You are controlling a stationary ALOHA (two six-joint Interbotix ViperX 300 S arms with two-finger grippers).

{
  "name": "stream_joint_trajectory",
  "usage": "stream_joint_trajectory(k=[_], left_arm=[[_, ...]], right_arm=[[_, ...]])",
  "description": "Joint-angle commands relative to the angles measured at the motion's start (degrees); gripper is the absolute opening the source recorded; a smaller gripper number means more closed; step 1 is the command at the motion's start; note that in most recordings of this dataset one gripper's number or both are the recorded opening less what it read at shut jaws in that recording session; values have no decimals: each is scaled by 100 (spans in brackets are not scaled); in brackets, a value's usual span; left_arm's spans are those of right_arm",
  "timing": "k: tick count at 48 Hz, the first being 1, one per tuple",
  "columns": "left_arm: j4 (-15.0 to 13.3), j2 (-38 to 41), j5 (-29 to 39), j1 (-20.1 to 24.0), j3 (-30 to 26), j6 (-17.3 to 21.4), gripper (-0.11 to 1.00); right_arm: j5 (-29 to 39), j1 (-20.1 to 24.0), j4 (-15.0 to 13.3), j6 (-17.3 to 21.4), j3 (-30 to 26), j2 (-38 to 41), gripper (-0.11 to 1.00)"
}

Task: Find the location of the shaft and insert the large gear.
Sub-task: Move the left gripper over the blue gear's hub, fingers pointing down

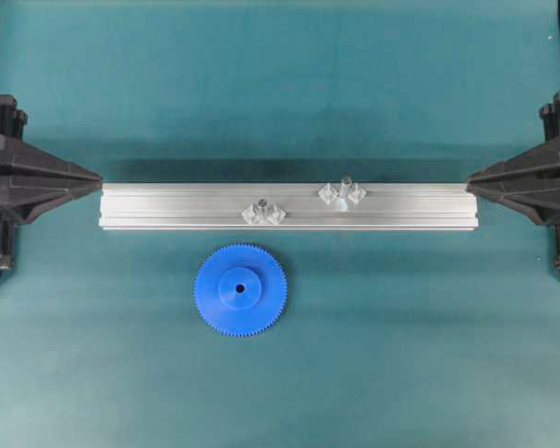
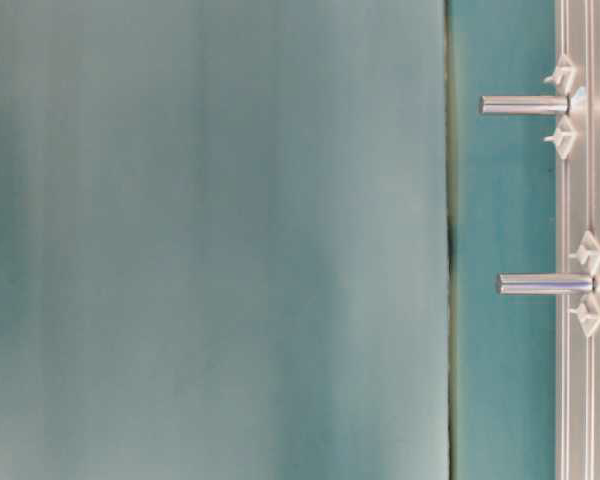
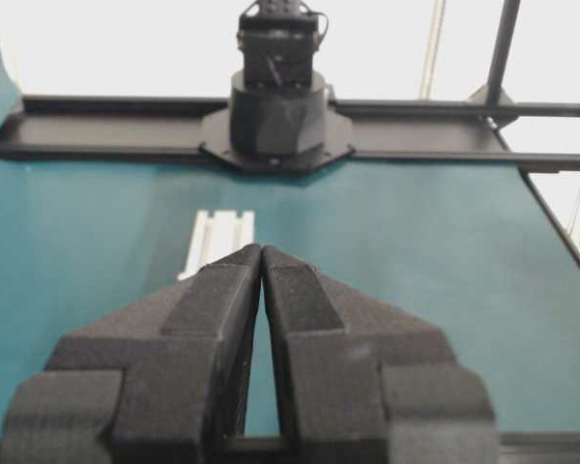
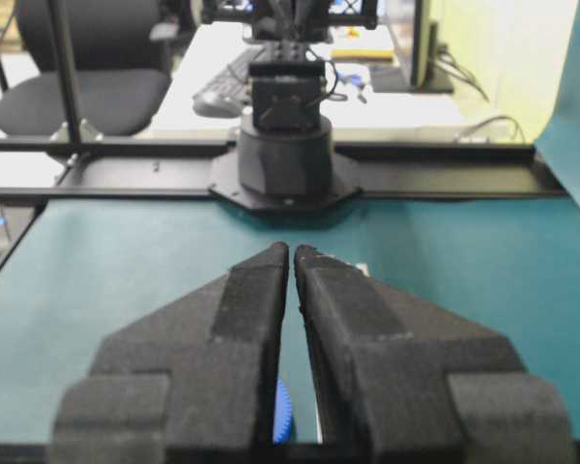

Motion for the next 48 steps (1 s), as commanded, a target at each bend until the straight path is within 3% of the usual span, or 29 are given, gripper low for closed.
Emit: stream_joint_trajectory(k=[1,5,9,14,32,48], left_arm=[[44,202,97,-26,79,-158,11],[53,325,220,-44,35,-255,4],[62,448,316,-53,-44,-281,1],[62,650,519,-88,-167,-281,1],[70,1916,1468,-202,-905,-343,1],[62,3261,1564,-343,-1477,-325,1]], right_arm=[[9,-53,26,-26,44,105,16],[264,-114,237,62,132,105,18],[642,-114,272,167,88,105,5],[1020,-123,264,193,44,79,0],[1731,-176,264,413,334,35,0],[2426,-185,264,545,387,-176,0]])
